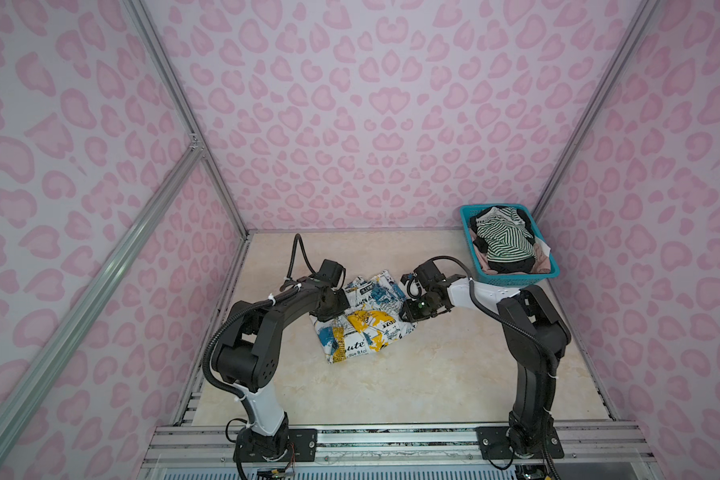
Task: Fold and stack the mixed laundry pile
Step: 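Grip the bundle edges with both grippers and flatten the folded shorts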
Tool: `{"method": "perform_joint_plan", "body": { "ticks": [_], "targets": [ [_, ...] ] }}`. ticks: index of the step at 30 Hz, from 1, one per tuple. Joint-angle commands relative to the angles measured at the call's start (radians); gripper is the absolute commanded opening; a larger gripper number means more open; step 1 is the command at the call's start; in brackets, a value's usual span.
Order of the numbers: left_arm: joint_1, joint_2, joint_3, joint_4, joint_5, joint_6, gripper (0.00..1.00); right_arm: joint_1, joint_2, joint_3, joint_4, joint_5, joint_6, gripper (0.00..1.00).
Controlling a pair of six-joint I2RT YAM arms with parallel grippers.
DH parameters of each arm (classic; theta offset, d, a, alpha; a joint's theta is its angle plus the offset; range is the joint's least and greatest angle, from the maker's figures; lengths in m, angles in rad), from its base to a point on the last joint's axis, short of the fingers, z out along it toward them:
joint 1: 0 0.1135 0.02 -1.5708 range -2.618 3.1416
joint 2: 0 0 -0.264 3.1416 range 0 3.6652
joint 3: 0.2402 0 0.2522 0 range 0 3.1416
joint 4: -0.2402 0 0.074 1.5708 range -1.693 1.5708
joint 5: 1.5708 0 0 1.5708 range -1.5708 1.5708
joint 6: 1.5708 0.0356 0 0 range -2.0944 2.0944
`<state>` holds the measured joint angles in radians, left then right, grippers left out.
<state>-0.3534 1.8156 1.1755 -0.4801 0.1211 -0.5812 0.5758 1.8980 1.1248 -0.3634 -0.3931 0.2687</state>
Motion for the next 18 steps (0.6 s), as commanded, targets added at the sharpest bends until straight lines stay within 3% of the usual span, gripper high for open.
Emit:
{"method": "perform_joint_plan", "body": {
  "ticks": [1,5,8,13,18],
  "targets": [
    [0.027,0.043,0.084,-0.081,0.029,0.129,0.12,0.044,-0.080,-0.175,-0.049,0.038,0.124,0.29],
    [0.041,0.062,0.170,-0.124,0.086,0.178,0.29,0.095,-0.189,-0.319,0.159,-0.150,0.212,0.37],
    [0.048,0.000,0.160,-0.127,0.099,0.168,0.51,0.067,-0.256,-0.335,0.200,-0.177,0.254,0.42],
    [0.062,-0.166,0.045,-0.157,0.096,0.187,0.76,0.025,-0.345,-0.223,0.003,-0.081,0.163,0.49],
    [0.075,-0.263,-0.129,-0.123,0.112,0.188,0.81,-0.006,-0.350,-0.168,-0.116,0.046,0.097,0.59]
  ]
}}
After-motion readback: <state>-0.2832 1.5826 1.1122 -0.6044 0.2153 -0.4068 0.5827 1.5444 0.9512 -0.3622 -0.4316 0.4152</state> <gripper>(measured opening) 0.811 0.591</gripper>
